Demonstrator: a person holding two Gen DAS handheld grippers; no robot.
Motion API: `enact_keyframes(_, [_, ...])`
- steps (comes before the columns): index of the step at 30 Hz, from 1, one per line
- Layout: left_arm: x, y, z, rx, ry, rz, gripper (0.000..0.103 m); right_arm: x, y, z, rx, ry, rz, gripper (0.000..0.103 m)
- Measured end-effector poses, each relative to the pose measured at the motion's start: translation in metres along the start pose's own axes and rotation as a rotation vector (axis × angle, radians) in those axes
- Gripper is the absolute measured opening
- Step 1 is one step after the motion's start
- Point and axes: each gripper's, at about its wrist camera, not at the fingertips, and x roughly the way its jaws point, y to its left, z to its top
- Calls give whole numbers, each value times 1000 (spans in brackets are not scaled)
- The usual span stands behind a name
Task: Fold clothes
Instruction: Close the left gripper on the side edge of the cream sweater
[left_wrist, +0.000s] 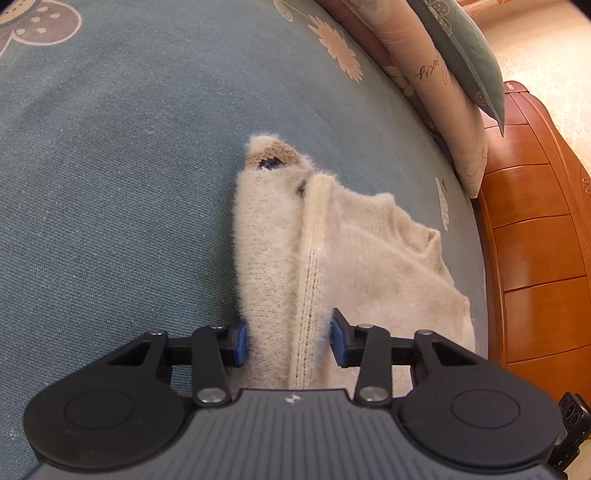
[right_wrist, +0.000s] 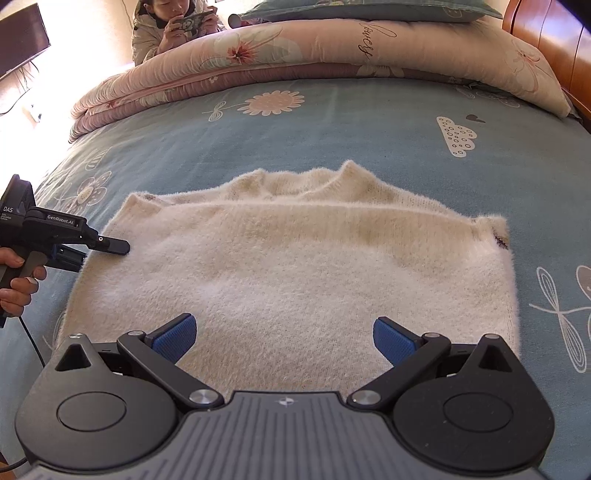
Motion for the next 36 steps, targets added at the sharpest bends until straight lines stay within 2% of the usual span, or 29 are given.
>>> enact_keyframes(3, [-1, -6, 1, 20, 5, 24, 38, -5, 0, -2, -2, -7, -1, 103])
enact_keyframes(13, [-4, 16, -3, 41, 42, -32, 43, -10, -2, -13, -26, 8, -2, 103])
enact_keyframes(19, [8, 9, 9, 92, 66, -45, 42, -3, -10, -4, 1, -2, -29, 103])
enact_keyframes(23, [5, 19, 9, 54, 89, -93, 42, 0, -14, 10, 44, -23, -22, 103])
enact_keyframes(28, [8, 27, 10, -2, 94, -126, 42, 3, -4, 10, 17, -19, -13, 103])
enact_keyframes(30, [9, 26, 11, -7, 101, -125, 42, 6, 1, 6, 7, -3, -8, 103])
enact_keyframes(36, [5, 2, 9, 37, 96, -30, 35, 4, 9, -1, 9, 8, -1, 103])
